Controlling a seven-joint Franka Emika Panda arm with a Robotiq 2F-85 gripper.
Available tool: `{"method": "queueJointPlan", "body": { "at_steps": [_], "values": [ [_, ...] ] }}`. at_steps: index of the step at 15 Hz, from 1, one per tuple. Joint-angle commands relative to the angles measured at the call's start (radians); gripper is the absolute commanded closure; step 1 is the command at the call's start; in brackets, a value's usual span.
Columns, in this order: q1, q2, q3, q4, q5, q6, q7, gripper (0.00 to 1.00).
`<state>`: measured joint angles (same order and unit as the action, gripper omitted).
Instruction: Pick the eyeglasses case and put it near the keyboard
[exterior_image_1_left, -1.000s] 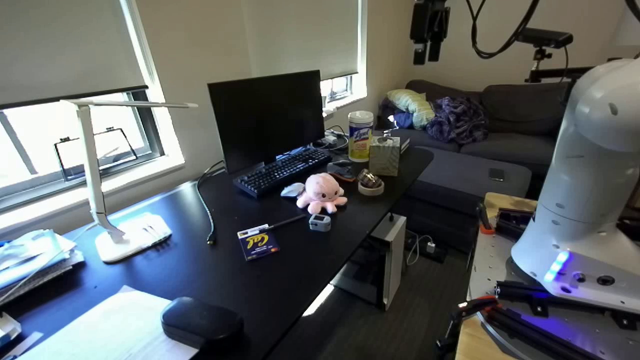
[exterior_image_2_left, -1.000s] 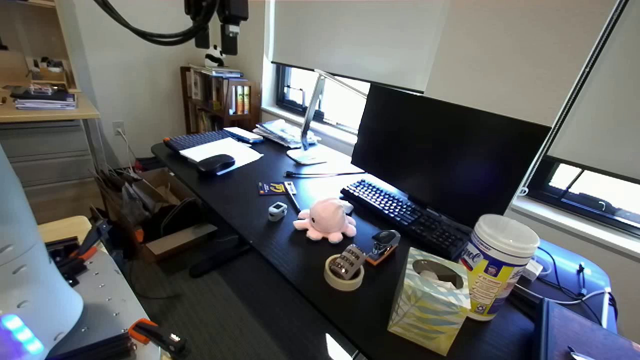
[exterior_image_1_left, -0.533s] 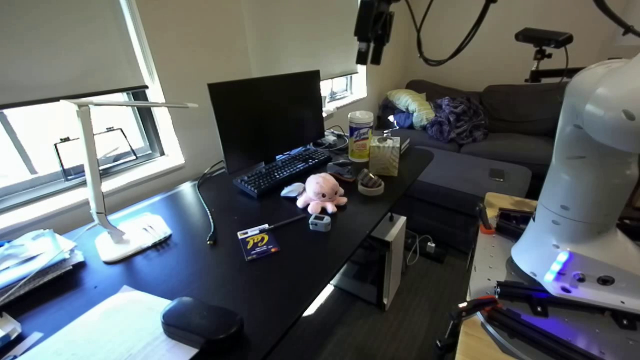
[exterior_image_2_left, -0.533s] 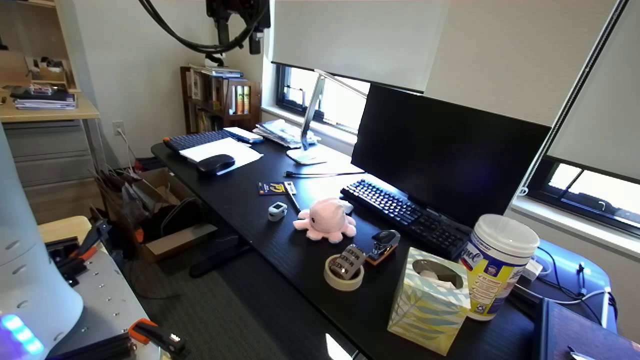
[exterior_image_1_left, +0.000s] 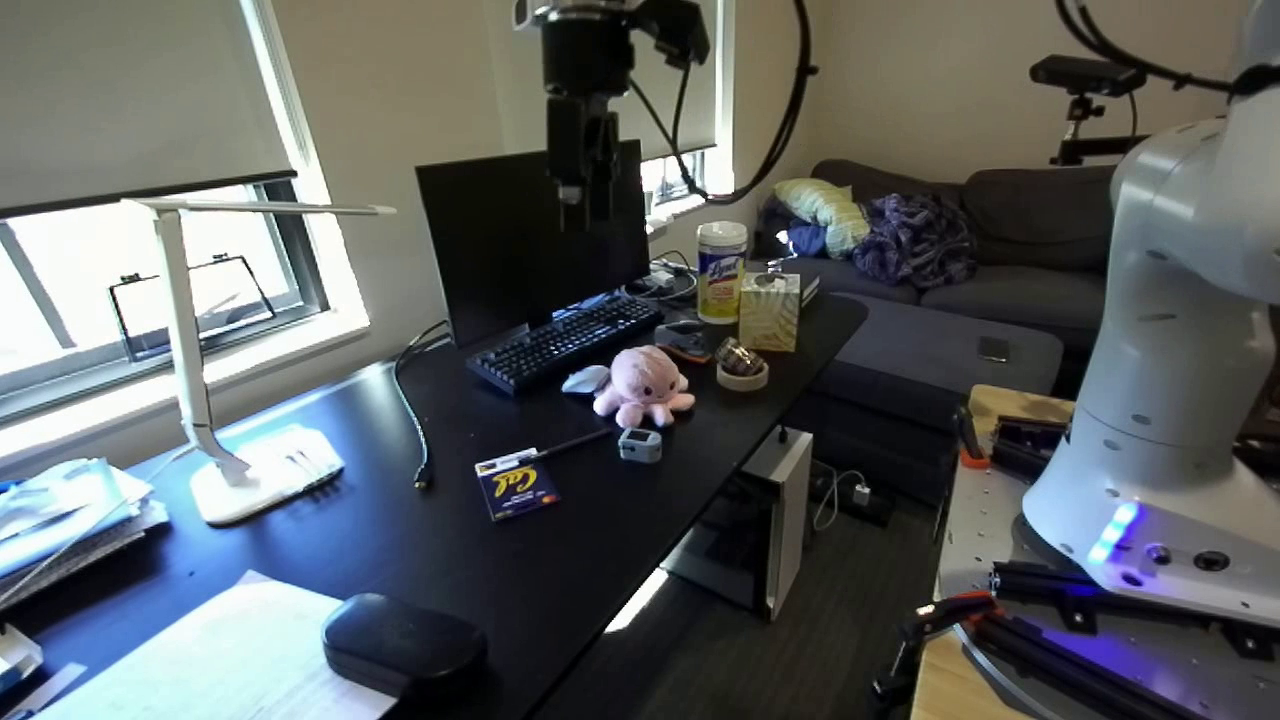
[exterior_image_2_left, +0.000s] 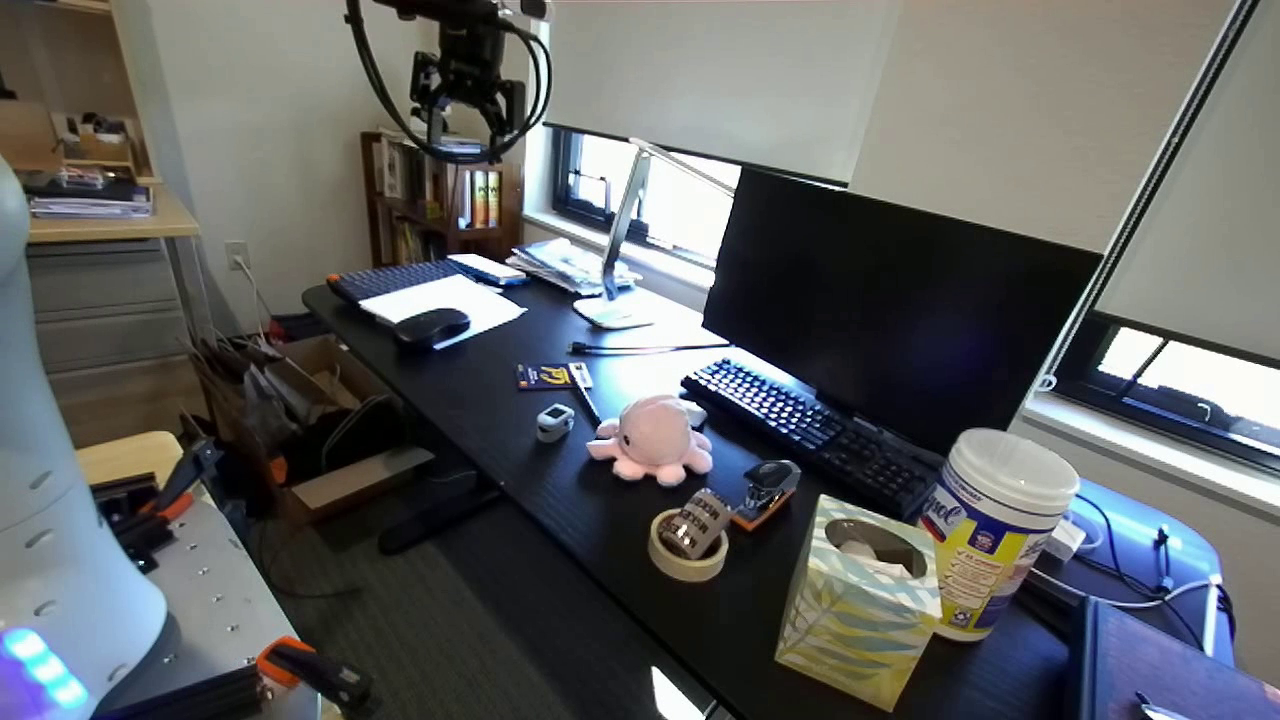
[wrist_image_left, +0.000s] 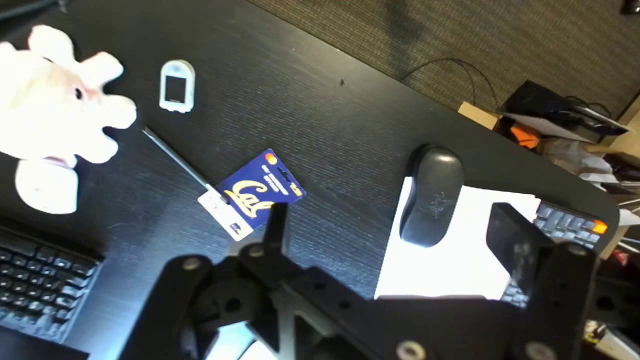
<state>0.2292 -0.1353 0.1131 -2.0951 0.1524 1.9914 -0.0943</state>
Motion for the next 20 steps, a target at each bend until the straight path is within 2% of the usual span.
{"method": "queueJointPlan", "body": {
  "at_steps": [1,2,3,5,10,12,15,16,19,20],
  "values": [
    [0.014,0.261,0.062,0.225,0.024,-0.055,-0.047,0.00],
    [0.012,0.300,0.071,0.253,0.032,-0.029,-0.089,0.00],
    [0.001,0.193,0.070,0.143,0.002,-0.006,-0.018,0.00],
    [0.009,0.286,0.084,0.214,0.000,-0.006,-0.038,0.00],
    [0.010,0.349,0.092,0.256,0.023,0.020,-0.055,0.00],
    [0.018,0.451,0.110,0.311,0.054,0.013,-0.064,0.00],
    [0.051,0.628,0.132,0.424,0.056,0.032,0.009,0.00],
    [0.072,0.679,0.122,0.462,0.025,0.040,0.074,0.00],
    [0.109,0.860,0.129,0.623,0.051,0.098,0.130,0.00],
    [0.136,0.916,0.112,0.680,0.027,0.096,0.185,0.00]
  ]
}}
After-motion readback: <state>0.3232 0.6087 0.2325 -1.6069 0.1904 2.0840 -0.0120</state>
